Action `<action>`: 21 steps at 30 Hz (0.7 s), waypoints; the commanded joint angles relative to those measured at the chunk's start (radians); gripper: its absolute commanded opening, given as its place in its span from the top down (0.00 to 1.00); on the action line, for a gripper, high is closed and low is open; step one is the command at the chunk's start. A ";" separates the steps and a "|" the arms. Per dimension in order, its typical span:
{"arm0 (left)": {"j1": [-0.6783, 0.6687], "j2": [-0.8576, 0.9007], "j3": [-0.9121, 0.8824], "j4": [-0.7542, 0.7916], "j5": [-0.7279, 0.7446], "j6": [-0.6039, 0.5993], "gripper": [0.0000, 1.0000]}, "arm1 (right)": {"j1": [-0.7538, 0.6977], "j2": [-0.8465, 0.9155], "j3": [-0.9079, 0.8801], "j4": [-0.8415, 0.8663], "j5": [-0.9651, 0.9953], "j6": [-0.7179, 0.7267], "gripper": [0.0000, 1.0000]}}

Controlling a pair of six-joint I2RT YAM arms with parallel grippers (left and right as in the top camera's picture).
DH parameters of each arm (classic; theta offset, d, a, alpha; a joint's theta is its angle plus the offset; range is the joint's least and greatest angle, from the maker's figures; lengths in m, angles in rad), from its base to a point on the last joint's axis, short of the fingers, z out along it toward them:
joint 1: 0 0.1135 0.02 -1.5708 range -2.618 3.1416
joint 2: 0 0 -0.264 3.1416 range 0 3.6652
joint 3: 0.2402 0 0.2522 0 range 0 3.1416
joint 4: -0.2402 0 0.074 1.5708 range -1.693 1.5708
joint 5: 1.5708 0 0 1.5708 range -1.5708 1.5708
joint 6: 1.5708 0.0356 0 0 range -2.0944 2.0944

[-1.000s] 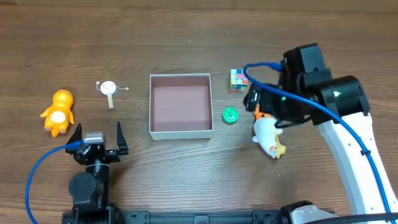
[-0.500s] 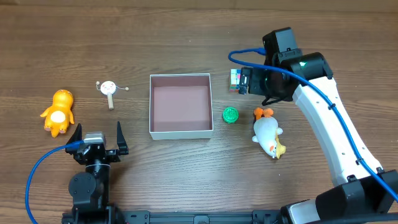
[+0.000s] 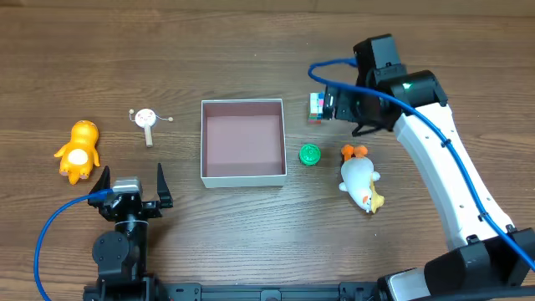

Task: Pack container
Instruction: 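Lower the right gripper over the Rubik's cube and grasp it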

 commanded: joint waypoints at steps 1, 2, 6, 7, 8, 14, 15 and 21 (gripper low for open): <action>0.002 -0.006 -0.003 0.002 0.014 -0.006 0.00 | 0.003 -0.016 0.020 0.040 0.006 0.011 0.00; 0.002 -0.006 -0.003 0.002 0.014 -0.006 0.00 | 0.003 -0.010 0.020 0.035 0.006 0.008 0.00; 0.002 -0.006 -0.003 0.002 0.014 -0.006 0.00 | 0.003 0.040 0.020 0.008 0.006 -0.039 0.00; 0.002 -0.006 -0.003 0.002 0.014 -0.006 0.00 | 0.003 0.058 0.020 0.010 0.013 -0.054 0.00; 0.002 -0.006 -0.003 0.002 0.014 -0.006 0.00 | 0.003 0.084 0.020 0.018 0.030 -0.068 0.00; 0.002 -0.006 -0.003 0.002 0.014 -0.006 0.00 | 0.003 0.205 0.020 0.105 0.053 -0.089 0.00; 0.002 -0.006 -0.003 0.002 0.014 -0.006 0.00 | 0.003 0.206 0.020 0.122 0.053 -0.096 0.00; 0.002 -0.006 -0.003 0.002 0.014 -0.006 0.00 | 0.003 0.213 0.020 0.213 0.130 -0.153 0.00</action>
